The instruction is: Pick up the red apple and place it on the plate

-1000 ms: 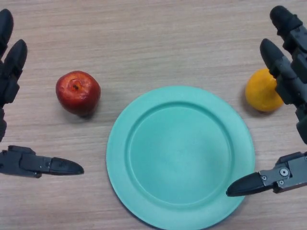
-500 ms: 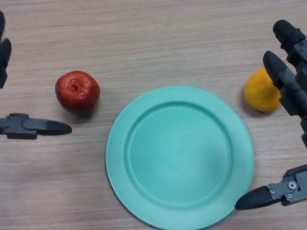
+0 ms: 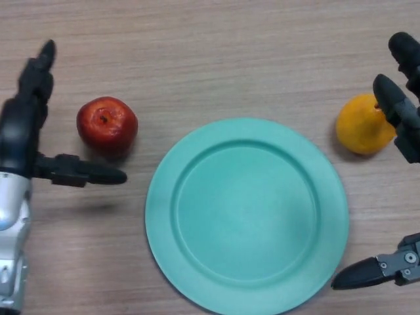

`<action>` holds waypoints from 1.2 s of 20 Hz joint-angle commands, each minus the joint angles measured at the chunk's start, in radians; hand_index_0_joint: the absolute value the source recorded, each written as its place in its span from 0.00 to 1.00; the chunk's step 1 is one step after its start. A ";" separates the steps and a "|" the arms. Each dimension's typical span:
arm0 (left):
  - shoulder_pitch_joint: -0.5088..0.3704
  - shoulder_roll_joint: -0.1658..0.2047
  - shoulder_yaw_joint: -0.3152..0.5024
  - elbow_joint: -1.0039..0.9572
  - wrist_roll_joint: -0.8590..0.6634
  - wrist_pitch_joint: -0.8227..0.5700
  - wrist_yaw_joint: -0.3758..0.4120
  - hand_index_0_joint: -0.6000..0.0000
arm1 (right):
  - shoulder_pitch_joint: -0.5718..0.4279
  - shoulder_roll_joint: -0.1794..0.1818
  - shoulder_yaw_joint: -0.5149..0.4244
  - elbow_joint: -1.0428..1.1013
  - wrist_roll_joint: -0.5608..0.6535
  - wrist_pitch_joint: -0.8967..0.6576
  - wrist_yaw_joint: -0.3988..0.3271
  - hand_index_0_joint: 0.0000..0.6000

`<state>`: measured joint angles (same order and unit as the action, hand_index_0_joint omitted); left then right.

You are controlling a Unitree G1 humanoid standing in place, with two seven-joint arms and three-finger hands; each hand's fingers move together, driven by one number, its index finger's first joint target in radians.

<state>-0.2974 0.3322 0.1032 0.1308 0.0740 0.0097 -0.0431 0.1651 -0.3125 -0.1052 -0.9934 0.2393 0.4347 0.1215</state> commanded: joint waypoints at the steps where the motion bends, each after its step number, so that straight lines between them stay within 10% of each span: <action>1: -0.068 0.038 0.032 0.012 0.034 -0.203 0.046 1.00 | 0.009 -0.024 -0.070 -0.054 0.050 -0.188 -0.021 0.00; 4: -0.129 0.033 0.001 0.149 0.106 -0.287 0.077 1.00 | 0.026 -0.013 -0.092 -0.054 0.052 -0.207 -0.013 0.00; 9: -0.174 0.018 -0.009 0.211 0.091 -0.275 0.062 0.00 | 0.048 -0.056 -0.131 -0.054 0.107 -0.231 -0.046 0.00; 19: -0.095 0.036 0.012 -0.068 0.117 -0.154 0.083 0.00 | 0.083 -0.086 -0.138 -0.054 0.122 -0.273 -0.080 0.00; 24: 0.046 -0.101 -0.123 -0.494 0.123 0.021 0.009 0.00 | 0.075 -0.099 -0.161 -0.054 0.144 -0.266 -0.089 0.00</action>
<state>-0.2168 0.2080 -0.0521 -0.3245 0.1908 0.1135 -0.0358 0.2425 -0.3845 -0.1918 -0.9932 0.3633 0.3185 0.0605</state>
